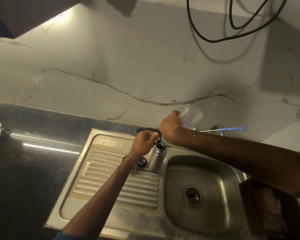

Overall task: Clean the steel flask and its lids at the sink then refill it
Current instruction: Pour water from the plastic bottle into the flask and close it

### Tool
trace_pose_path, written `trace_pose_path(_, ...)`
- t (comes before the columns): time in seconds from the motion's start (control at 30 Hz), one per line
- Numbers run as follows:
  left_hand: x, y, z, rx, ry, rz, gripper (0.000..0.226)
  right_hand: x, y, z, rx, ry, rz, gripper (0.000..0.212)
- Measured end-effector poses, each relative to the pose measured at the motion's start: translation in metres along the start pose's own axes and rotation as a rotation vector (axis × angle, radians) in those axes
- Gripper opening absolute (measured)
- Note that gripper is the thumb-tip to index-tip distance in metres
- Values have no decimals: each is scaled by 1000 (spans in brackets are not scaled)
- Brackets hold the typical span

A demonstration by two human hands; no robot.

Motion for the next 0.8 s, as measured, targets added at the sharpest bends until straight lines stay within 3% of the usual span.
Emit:
trace_pose_path(0.13, -1, 1, 2, 10, 13, -22, 27, 0, -4, -7, 39, -72, 69, 42)
trace_pose_path(0.33, -4, 4, 7, 12, 23, -19, 23, -2, 0, -8, 18, -27, -4, 48)
trace_pose_path(0.5, -18, 12, 18, 72, 83, 10, 25, 9, 34, 10, 27, 115, -330, 33)
trace_pose_path(0.6, -14, 31, 29, 115, 1, 158, 30, 31, 46, 25, 66, 195, -556, 44)
trace_pose_path(0.7, -5, 46, 36, 152, -55, 209, 30, 63, 43, 41, 96, 216, -863, 70)
trace_pose_path(0.8, 0, 57, 43, 166, -17, 185, 27, 90, 37, 62, 176, 326, -1145, 71)
Point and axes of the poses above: each hand's wrist, its own z-axis away from the middle knuckle, its own x-axis out of the palm, y = z × x, the point moved 9 cm from there along -z, towards the middle knuckle, and after that the axes turned 8 degrees about -x, right-handed, at the moved point
